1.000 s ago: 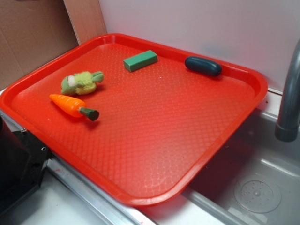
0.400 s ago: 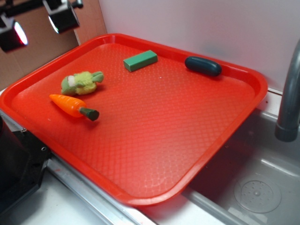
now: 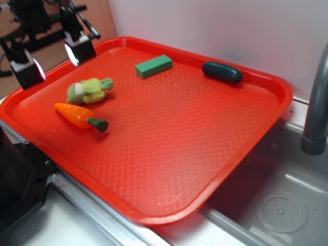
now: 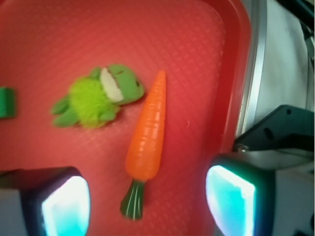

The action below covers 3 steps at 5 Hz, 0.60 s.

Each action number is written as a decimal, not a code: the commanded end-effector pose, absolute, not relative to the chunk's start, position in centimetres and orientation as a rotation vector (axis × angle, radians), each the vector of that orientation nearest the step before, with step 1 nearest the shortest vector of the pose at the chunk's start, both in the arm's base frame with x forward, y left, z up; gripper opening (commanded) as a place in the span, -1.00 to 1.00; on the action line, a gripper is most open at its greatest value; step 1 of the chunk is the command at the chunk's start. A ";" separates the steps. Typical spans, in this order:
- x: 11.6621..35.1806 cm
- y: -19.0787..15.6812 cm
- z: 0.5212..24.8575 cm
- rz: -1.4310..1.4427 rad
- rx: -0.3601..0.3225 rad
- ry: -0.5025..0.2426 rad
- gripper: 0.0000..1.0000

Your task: Grab the carrot.

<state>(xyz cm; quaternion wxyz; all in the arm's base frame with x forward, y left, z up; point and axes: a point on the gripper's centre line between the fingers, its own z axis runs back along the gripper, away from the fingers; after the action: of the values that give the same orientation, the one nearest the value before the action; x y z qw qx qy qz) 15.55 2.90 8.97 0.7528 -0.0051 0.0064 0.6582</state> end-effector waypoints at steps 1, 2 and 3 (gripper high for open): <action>15.6 3.0 4.4 1.463 0.074 -0.002 1.00; 16.0 3.0 2.4 1.456 0.118 -0.011 1.00; 15.6 2.8 1.8 1.436 0.123 -0.040 0.46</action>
<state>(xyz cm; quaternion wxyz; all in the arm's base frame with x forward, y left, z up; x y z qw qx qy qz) 16.59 2.84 1.81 0.7503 0.0547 -0.0204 0.6585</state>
